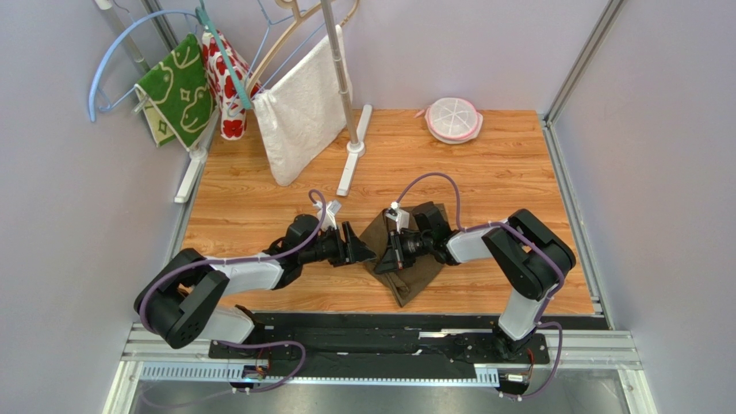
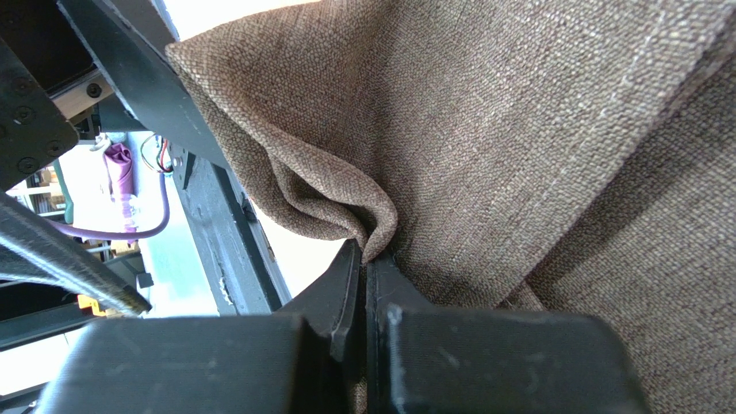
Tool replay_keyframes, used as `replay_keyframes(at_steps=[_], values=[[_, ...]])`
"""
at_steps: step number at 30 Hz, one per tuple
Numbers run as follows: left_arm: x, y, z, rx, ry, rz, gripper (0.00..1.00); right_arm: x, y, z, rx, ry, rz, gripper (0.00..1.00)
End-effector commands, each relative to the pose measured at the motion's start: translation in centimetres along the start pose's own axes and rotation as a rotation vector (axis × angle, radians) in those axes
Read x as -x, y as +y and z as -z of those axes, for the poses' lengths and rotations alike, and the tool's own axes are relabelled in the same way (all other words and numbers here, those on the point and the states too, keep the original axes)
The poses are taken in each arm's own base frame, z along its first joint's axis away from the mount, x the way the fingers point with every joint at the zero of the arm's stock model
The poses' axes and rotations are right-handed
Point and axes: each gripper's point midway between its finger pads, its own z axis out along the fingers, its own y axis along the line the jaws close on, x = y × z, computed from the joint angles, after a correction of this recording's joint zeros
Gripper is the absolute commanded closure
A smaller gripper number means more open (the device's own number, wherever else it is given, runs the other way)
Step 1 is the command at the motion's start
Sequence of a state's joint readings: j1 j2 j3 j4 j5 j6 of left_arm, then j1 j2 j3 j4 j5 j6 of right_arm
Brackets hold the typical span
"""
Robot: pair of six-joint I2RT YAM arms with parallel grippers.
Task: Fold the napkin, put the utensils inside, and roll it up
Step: Roll the napkin with the utensil
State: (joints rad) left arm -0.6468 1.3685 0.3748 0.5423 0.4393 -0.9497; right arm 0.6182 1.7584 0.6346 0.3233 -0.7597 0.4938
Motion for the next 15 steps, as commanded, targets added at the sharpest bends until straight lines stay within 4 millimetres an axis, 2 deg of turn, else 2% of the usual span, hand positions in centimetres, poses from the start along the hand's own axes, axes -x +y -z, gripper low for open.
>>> replay_keyframes(at_steps=[1,9,12,15], values=[[0.1,-1.3,0.2,-0.037,0.0,0.005,0.38,-0.5,-2.6,0.2,-0.106,-0.019,-0.003,1.0],[2.0,-3.1,-0.2,-0.092,-0.064,-0.024,0.37,-0.6,-2.7,0.3,-0.115,-0.021,-0.007,1.0],[2.4,-2.9,-0.7,-0.097,-0.083,-0.025,0.37,-0.6,-2.8,0.2,-0.12,-0.023,-0.01,1.0],[2.5,-1.9,-1.4,-0.081,-0.1,-0.028,0.37,-0.6,-2.8,0.3,-0.119,-0.025,-0.009,1.0]])
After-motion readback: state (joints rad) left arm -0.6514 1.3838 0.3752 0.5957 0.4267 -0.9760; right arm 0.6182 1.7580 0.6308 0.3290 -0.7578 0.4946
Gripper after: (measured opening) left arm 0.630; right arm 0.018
